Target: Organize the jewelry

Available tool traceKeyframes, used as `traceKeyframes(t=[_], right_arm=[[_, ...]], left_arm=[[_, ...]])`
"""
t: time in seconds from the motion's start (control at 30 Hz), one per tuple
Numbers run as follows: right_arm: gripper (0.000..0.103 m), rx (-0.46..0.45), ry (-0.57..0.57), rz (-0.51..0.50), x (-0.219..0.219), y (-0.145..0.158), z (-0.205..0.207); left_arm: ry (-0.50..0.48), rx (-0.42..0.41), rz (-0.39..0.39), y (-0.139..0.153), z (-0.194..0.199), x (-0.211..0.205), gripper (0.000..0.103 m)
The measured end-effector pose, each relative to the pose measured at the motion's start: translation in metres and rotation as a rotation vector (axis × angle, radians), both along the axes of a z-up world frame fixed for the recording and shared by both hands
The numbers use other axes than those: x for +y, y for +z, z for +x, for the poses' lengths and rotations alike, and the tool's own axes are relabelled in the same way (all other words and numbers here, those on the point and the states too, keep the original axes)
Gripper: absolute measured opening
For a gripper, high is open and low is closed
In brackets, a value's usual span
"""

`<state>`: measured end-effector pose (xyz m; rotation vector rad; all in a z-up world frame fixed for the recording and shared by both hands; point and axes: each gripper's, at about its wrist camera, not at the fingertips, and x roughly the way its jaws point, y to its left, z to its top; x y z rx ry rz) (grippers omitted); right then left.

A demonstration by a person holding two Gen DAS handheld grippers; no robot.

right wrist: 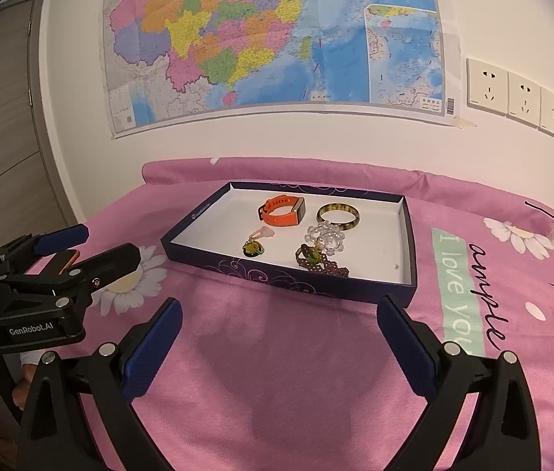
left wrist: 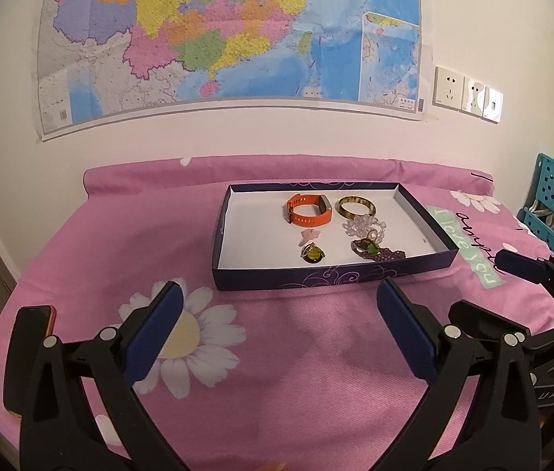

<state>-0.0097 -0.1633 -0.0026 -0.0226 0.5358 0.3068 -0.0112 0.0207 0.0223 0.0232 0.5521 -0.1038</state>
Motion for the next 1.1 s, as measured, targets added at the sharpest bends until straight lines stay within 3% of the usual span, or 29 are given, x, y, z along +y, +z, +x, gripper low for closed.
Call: traceKeyframes(t=[1.1], right_arm=[[0.096,0.020,-0.009,0.010,0.0011,-0.0042,0.0028]], left_arm=[[-0.008,0.015,-0.005,-0.0038,0.0002,-0.0041,0.097]])
